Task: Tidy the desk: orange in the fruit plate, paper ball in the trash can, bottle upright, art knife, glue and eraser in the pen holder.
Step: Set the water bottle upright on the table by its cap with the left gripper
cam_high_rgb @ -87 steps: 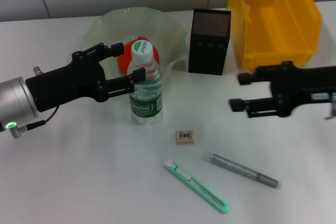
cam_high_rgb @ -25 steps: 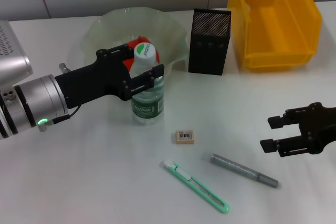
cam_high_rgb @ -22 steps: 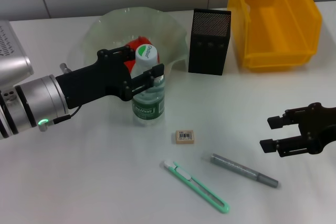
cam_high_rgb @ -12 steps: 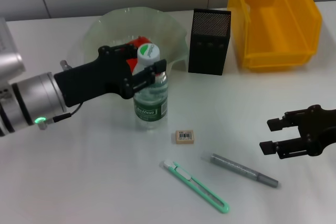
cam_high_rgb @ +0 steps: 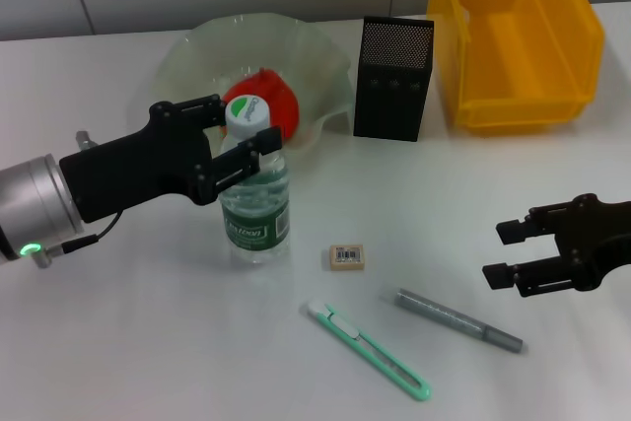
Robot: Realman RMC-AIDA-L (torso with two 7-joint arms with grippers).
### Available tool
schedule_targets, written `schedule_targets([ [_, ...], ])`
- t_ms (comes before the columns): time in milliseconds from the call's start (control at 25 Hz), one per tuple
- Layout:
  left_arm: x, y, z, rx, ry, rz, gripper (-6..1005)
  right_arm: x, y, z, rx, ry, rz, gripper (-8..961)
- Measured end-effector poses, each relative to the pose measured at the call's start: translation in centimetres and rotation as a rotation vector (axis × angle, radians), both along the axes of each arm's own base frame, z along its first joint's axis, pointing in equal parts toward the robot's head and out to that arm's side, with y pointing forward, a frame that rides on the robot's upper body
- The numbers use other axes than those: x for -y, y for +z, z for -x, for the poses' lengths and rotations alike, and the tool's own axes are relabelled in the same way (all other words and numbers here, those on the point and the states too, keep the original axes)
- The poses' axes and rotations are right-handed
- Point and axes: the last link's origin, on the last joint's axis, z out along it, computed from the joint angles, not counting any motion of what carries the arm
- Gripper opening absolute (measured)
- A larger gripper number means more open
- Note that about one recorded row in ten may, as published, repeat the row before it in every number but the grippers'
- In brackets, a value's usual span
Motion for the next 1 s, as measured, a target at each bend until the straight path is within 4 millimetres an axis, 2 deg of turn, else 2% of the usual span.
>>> schedule_targets([
  [1000, 0.7, -0.3, 1.3, -0.030, 0.006, -0.052, 446, -0.6, -0.7, 0.4, -0.014, 0.010, 0.017, 706],
])
